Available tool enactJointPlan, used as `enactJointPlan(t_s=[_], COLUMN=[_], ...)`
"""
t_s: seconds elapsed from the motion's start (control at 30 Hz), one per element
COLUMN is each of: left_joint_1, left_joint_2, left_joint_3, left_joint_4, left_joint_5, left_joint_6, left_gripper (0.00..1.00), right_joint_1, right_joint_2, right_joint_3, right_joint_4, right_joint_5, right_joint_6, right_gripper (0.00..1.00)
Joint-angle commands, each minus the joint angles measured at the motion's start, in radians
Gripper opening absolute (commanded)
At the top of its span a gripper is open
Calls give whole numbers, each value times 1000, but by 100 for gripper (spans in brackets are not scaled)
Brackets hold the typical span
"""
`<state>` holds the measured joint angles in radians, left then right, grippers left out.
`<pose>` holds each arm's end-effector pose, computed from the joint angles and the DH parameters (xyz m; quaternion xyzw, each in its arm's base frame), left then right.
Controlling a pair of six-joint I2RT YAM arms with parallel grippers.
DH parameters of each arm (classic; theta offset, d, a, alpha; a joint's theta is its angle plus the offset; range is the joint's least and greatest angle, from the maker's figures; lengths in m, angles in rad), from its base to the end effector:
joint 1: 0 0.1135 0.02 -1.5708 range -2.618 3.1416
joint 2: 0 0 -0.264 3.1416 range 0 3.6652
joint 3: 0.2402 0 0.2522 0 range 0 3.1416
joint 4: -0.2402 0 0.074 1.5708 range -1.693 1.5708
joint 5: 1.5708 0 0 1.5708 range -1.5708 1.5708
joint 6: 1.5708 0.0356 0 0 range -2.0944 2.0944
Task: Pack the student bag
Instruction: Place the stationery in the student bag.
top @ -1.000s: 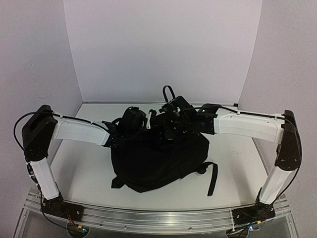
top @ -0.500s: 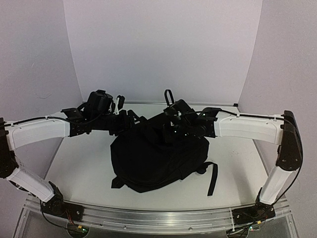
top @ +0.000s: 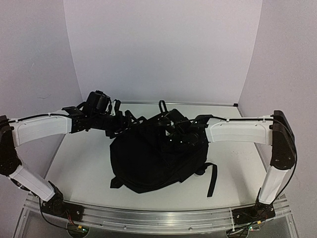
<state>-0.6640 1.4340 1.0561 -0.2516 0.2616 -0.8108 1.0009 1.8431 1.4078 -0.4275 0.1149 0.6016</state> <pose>0.2475 -0.2053 0.2766 -0.0058 0.8856 -0.3883 0.2546 0.2244 0.3426 0.2358 -0.1662 0.9218 0.2111 0.2795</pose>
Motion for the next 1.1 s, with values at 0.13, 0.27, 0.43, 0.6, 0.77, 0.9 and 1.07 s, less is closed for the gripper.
enactJointPlan(t_s=[0.13,0.27,0.43,0.6,0.77,0.9,1.07], left_joint_1=[11,33,62,78,84,84,84], left_joint_2=[-10,-28,-44,-55,-60,-51,-38], left_joint_3=[12,7,-5,-14,-31,-47,-68], left_joint_4=[26,21,22,19,31,49,90], left_joint_5=[20,24,44,48,59,76,98], left_joint_6=[-1,3,-2,-5,-17,-29,-48], left_gripper=[92,94,95,95,95,95,95], right_joint_1=[16,10,-55,-133,-212,-230,-230], right_joint_2=[-62,-110,-94,-17,51,110,184], right_joint_3=[21,54,130,206,200,219,266], right_joint_4=[8,4,9,42,178,250,265], right_joint_5=[-49,-44,-103,-162,-286,-348,-370], right_joint_6=[-10,-13,6,61,159,194,192], right_gripper=[46,60,63,63,57,53,51])
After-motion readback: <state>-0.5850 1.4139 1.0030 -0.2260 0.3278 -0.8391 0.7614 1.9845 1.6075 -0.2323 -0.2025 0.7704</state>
